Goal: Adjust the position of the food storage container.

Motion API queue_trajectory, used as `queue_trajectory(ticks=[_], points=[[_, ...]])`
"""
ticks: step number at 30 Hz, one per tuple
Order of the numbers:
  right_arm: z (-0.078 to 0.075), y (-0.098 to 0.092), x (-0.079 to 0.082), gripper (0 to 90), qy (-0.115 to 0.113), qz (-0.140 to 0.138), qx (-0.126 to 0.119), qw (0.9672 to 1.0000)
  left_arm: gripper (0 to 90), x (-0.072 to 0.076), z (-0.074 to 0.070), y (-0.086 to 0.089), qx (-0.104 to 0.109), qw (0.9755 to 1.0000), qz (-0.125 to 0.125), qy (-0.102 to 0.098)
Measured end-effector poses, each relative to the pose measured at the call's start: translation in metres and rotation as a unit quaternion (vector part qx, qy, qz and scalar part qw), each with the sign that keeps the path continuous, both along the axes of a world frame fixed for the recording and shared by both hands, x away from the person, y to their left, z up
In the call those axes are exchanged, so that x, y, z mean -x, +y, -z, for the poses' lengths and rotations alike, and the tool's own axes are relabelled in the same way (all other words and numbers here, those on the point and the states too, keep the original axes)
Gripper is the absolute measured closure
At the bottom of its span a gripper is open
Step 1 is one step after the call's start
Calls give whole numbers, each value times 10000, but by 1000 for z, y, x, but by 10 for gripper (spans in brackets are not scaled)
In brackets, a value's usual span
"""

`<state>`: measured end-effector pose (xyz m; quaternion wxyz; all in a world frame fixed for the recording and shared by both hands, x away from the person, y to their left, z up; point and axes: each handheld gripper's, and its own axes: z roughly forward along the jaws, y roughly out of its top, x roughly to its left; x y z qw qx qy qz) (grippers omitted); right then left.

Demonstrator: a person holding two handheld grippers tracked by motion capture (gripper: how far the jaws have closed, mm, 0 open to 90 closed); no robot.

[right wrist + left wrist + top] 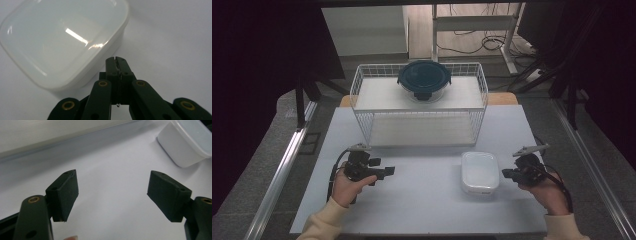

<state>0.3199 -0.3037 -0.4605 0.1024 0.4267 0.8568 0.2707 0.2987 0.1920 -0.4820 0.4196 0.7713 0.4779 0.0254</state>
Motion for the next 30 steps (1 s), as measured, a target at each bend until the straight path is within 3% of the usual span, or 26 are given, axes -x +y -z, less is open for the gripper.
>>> queue_trajectory(ticks=[5,6,14,20,23,26,30], points=[[6,6,8,890,121,-144,142,9997,245,1,0,-2,-46,10000,31,-7],[8,13,14,890,189,-311,241,9990,245,1,0,-2,-46,10000,31,-11],[11,35,31,890,233,-563,371,9975,247,0,0,-2,-57,10000,27,7],[17,70,44,890,290,-972,437,9939,248,0,0,-3,-64,10000,33,4],[18,85,47,889,230,-1072,373,9933,248,0,1,-2,-68,10000,30,12],[20,108,47,889,220,-1187,109,9926,248,-2,2,-4,-70,10000,32,54],[18,119,48,890,82,-1245,103,9921,248,-2,3,-5,-110,9999,42,50]])
